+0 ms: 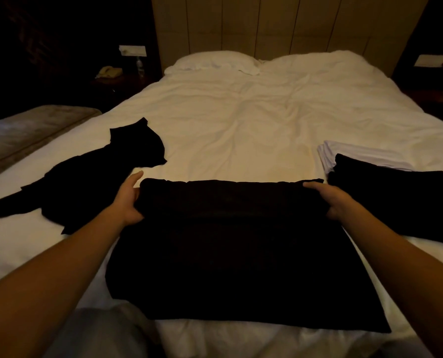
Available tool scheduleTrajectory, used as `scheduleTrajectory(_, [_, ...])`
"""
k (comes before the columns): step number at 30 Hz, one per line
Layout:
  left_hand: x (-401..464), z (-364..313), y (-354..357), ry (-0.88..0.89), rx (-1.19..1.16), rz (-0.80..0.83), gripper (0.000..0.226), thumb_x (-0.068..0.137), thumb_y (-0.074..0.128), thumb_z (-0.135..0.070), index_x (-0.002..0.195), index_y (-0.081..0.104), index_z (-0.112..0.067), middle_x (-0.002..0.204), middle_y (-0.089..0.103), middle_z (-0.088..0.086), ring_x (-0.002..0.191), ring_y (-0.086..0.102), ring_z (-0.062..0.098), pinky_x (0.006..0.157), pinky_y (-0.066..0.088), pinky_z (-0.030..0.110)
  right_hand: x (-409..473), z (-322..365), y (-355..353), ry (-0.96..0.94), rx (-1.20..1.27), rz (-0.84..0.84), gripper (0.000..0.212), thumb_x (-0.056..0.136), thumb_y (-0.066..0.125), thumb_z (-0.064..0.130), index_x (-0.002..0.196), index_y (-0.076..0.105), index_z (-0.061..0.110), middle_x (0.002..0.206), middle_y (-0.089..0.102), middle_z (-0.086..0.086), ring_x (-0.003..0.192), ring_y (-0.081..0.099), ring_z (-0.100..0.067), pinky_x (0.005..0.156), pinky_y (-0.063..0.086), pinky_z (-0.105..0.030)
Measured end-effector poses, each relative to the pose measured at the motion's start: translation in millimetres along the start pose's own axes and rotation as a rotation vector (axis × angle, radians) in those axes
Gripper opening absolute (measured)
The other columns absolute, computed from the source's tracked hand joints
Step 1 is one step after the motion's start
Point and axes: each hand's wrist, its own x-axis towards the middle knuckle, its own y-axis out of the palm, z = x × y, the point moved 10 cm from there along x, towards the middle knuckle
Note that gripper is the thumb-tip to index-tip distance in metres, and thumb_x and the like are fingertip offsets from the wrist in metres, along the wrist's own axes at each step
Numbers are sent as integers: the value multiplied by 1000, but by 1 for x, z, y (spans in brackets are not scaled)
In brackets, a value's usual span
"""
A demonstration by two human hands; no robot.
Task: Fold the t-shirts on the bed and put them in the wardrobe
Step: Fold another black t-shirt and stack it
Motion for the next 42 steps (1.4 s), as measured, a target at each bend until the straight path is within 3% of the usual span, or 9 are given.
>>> scheduleTrajectory(3, [13, -2, -1, -52, 114, -8, 43, 91, 60, -45, 92, 75, -5, 100, 73, 16, 98, 66, 31, 84, 50, 42, 10, -3, 0, 47, -97, -13, 43, 83, 74, 24, 120, 64, 6, 92, 71, -13, 58, 71, -27, 46, 55, -32])
scheduleTrajectory(6, [28, -1, -5, -89, 269, -48, 33, 95, 58, -32, 87, 78, -6, 88, 74, 15, 81, 71, 30, 81, 52, 41, 14, 2, 4, -7, -123, -32, 38, 83, 74, 16, 117, 63, 3, 81, 73, -13, 59, 71, -28, 45, 54, -31])
scheduleTrajectory(13, [37, -19, -8, 49, 242, -145, 12, 100, 49, -11, 105, 60, -12, 99, 64, 15, 89, 62, 30, 70, 51, 42, 15, 33, 4, -269, 32, -111, 20, 87, 71, 8, 105, 63, 7, 115, 67, -19, 85, 67, -28, 70, 55, -36])
scheduleTrajectory(20, [35, -14, -9, 113, 212, -46, 25, 101, 48, -11, 121, 59, -22, 114, 63, 11, 104, 61, 29, 83, 51, 43, 25, 20, -7, -263, -108, -191, 76, 83, 75, 14, 149, 37, 13, 138, 53, -12, 116, 59, -34, 93, 53, -46])
scheduleTrajectory(25, [22, -19, -4, 167, 474, -10, 41, 94, 56, -1, 124, 50, -28, 112, 58, 0, 99, 57, 20, 74, 54, 42, 12, 24, -5, -251, -258, -150, 79, 85, 69, -1, 152, 33, 19, 144, 46, -12, 122, 53, -37, 85, 51, -41])
scheduleTrajectory(30, [15, -23, -16, 241, 402, -68, 61, 93, 55, 8, 140, 45, -30, 119, 56, 3, 98, 58, 21, 69, 61, 36, -13, 37, -17, -384, -388, -322, 53, 89, 61, -6, 140, 48, 3, 131, 57, -23, 113, 59, -39, 79, 45, -33])
scheduleTrajectory(32, [11, -23, -19, 312, 538, -131, 63, 91, 62, 3, 145, 40, -21, 130, 55, 12, 105, 58, 26, 72, 57, 38, -27, 40, -7, -467, -689, -402, 42, 88, 61, 1, 130, 54, 1, 123, 59, -25, 108, 59, -41, 81, 45, -33])
scheduleTrajectory(36, [-16, -41, 7, 773, 1280, -389, 63, 88, 71, -27, 143, 43, -16, 138, 51, 16, 125, 49, 33, 101, 44, 44, -62, 45, 34, -754, -1081, -475, 53, 86, 67, 21, 135, 52, 4, 135, 51, -21, 123, 48, -38, 102, 42, -42])
scheduleTrajectory(42, [-27, 22, 84, 982, 1771, -103, 58, 97, 49, -50, 147, 43, -20, 159, 29, 8, 149, 19, 25, 120, 12, 40, -78, 2, 102, -822, -1219, -8, 47, 95, 59, 43, 138, 55, 24, 143, 50, -2, 133, 43, -21, 113, 35, -40])
